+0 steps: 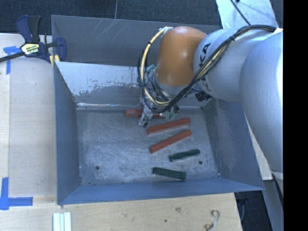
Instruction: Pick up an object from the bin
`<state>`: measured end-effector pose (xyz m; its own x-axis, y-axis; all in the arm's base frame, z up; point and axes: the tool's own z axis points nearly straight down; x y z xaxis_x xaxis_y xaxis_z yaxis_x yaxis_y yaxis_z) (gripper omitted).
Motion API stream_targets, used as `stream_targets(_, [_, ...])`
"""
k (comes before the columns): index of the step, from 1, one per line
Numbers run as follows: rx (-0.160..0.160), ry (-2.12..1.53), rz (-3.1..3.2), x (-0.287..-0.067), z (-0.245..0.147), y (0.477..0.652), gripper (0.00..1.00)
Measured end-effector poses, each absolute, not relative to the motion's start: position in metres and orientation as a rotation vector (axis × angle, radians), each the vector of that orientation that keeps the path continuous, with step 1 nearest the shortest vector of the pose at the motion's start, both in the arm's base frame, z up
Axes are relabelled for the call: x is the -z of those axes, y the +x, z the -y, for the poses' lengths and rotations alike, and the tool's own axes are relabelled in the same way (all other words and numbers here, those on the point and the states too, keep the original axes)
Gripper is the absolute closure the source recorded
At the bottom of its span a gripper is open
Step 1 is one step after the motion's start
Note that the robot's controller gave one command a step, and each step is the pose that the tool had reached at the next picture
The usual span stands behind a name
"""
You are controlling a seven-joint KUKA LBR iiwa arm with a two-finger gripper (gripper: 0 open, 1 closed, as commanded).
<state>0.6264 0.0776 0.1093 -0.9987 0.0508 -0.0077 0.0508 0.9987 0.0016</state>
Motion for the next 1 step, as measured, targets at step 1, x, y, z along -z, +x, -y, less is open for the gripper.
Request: stream_targets(1, [-0.002,0.082,-3.132,-0.1528,-0.0773,0.6285,1.0])
